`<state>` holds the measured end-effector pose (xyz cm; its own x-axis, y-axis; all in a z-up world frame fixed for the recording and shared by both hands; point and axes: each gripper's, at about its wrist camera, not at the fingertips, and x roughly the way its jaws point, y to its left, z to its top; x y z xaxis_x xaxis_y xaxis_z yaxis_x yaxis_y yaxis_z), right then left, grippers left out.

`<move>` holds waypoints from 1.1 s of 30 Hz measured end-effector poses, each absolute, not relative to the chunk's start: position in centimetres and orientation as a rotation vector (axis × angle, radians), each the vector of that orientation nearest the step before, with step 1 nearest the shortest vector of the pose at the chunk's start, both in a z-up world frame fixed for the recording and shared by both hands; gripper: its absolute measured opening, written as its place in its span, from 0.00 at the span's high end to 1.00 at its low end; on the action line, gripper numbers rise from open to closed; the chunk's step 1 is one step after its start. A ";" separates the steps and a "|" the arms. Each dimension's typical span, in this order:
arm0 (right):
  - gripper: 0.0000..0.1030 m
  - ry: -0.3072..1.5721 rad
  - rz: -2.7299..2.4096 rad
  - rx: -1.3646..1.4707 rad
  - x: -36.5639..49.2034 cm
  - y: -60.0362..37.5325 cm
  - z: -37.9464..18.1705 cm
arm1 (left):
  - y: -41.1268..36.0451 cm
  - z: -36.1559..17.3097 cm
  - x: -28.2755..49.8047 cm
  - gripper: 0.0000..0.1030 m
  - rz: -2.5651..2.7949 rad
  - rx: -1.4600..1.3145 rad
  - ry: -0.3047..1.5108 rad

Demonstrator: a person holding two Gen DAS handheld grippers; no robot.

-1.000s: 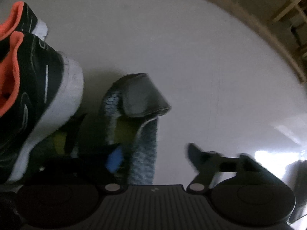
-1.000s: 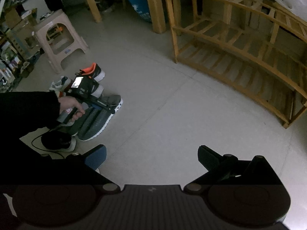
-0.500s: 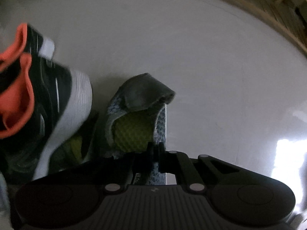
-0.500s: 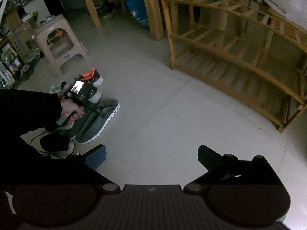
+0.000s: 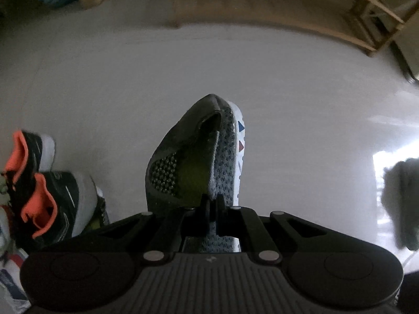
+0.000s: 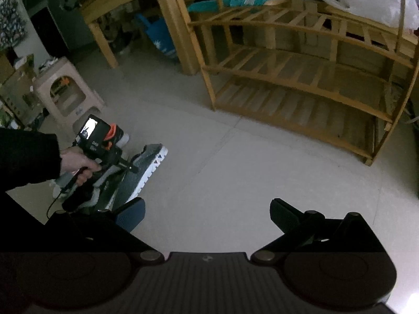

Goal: Organize scattered shoes
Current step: 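Carry the knit slip-on beside the grey sneakers and release it with the left tool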

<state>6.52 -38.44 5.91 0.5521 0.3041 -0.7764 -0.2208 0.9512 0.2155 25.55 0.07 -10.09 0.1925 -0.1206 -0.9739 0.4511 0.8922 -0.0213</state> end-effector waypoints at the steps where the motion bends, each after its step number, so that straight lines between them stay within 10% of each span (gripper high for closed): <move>1: 0.00 0.929 0.309 0.102 6.4 -38.7 6.2 | -0.9 -8.9 25.2 0.97 -0.424 0.314 1.318; 10: 0.00 0.847 0.264 0.220 5.4 -41.8 8.3 | -14.3 -5.6 21.9 0.97 -0.584 0.415 1.250; 28: 0.00 0.803 0.094 0.353 4.4 -48.7 8.0 | -33.6 -21.1 12.4 0.94 -0.783 0.363 1.298; 30: 0.00 0.807 0.090 0.351 4.5 -48.9 7.8 | -34.3 -21.5 11.9 0.80 -0.778 0.373 1.301; 31: 0.00 0.810 0.087 0.350 4.7 -49.1 7.6 | -34.8 -21.4 11.6 0.47 -0.777 0.378 1.296; 33: 0.00 0.821 0.077 0.342 5.0 -49.1 7.3 | -34.7 -21.1 11.0 0.15 -0.773 0.392 1.281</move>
<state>4.98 -49.12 7.33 0.6822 0.1987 -0.7037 0.0639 0.9425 0.3280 11.04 -34.71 -21.11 0.0869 -0.2944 -0.9517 0.7045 0.6936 -0.1502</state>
